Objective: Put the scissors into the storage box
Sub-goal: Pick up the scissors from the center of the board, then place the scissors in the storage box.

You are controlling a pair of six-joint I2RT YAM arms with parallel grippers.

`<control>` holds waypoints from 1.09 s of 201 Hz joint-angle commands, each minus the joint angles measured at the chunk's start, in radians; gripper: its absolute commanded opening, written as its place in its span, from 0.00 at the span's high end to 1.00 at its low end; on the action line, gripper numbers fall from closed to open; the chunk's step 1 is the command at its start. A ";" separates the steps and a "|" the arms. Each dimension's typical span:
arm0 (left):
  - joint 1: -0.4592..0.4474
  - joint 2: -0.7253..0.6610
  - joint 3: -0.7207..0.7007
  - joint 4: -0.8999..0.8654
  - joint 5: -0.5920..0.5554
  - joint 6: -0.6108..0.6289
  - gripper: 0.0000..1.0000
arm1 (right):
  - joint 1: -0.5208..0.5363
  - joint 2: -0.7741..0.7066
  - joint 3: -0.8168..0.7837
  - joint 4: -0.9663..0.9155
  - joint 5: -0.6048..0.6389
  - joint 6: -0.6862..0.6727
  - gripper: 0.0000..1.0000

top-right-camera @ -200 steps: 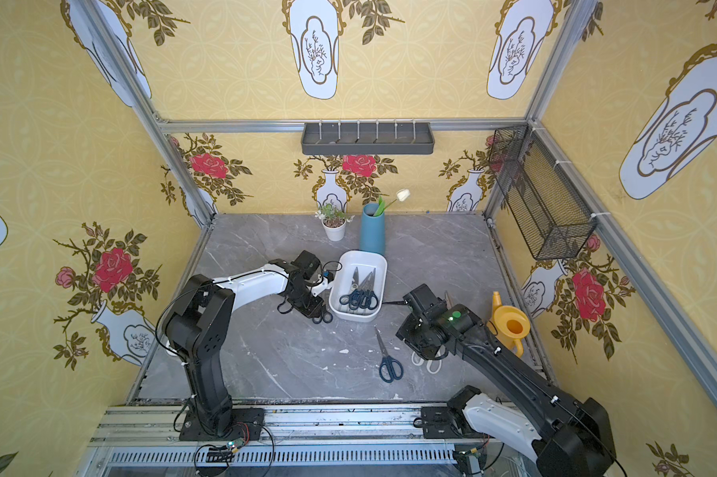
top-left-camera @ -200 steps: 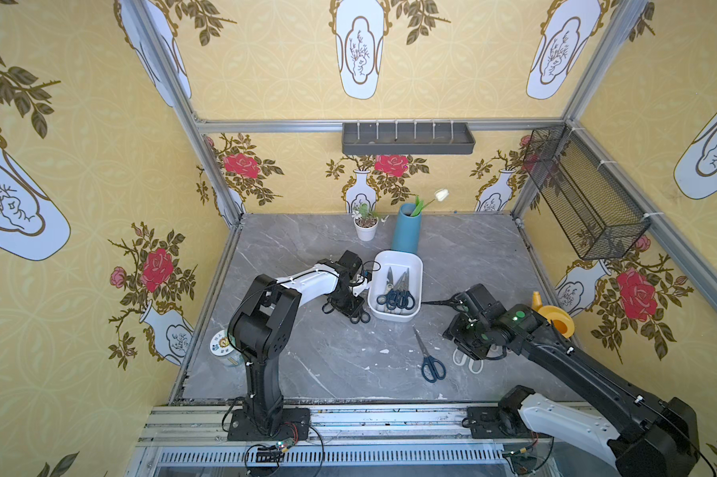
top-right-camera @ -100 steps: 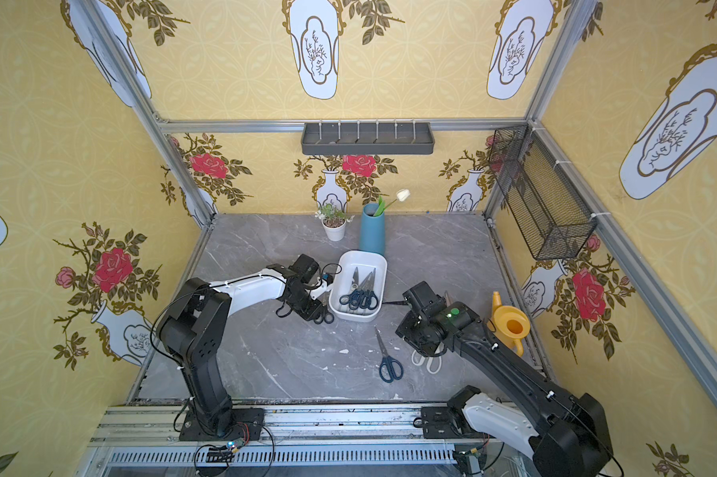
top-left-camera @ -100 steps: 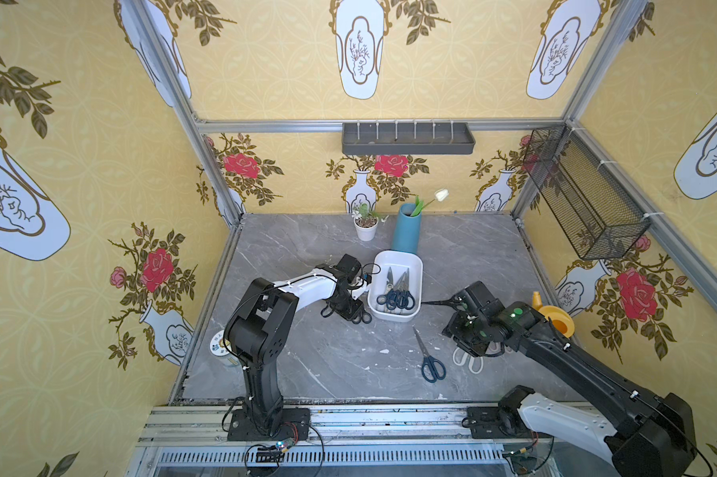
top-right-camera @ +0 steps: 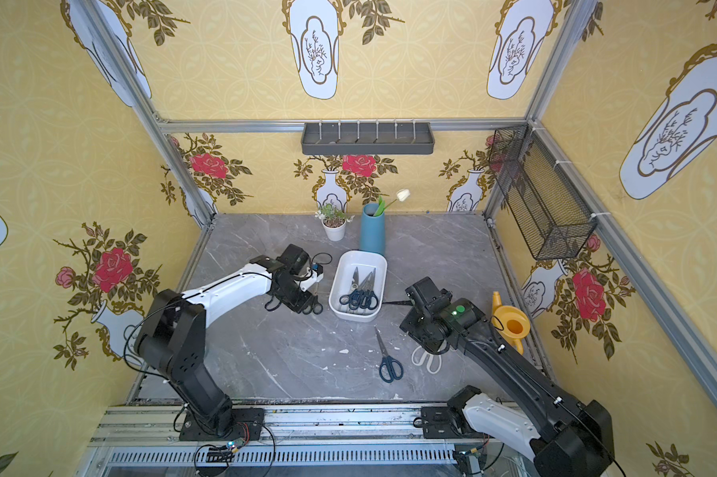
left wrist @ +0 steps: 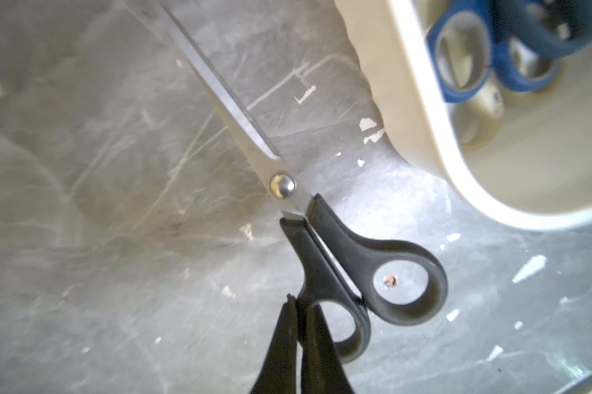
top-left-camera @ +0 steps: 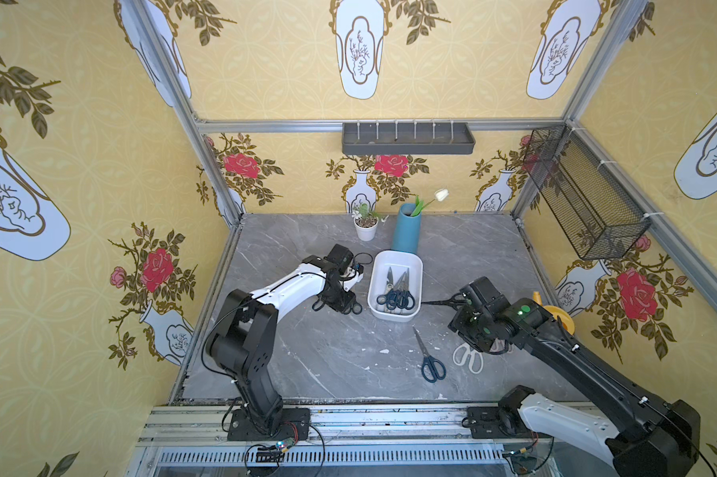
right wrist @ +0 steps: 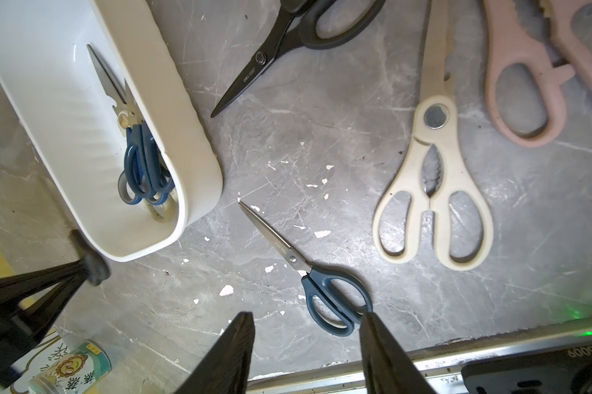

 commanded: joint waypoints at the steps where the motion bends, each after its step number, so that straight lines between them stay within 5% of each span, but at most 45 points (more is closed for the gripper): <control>1: 0.000 -0.078 0.022 -0.100 0.020 0.039 1.00 | -0.005 0.002 -0.002 -0.009 0.034 -0.011 0.44; 35: -0.055 -0.083 0.139 -0.135 0.042 0.000 1.00 | -0.016 0.004 -0.022 0.013 0.042 -0.014 0.45; 100: -0.207 0.322 0.519 -0.143 0.024 -0.071 1.00 | -0.022 0.055 -0.069 -0.022 -0.068 -0.064 0.44; 145: -0.233 0.456 0.562 -0.114 -0.003 -0.057 1.00 | 0.094 0.096 -0.140 0.010 -0.134 -0.009 0.43; 189: -0.238 0.518 0.574 -0.089 -0.020 -0.059 0.88 | 0.227 0.248 -0.126 0.044 -0.105 0.026 0.43; 219: -0.237 0.461 0.590 -0.111 -0.034 -0.049 0.61 | 0.262 0.353 -0.086 0.012 -0.033 -0.003 0.43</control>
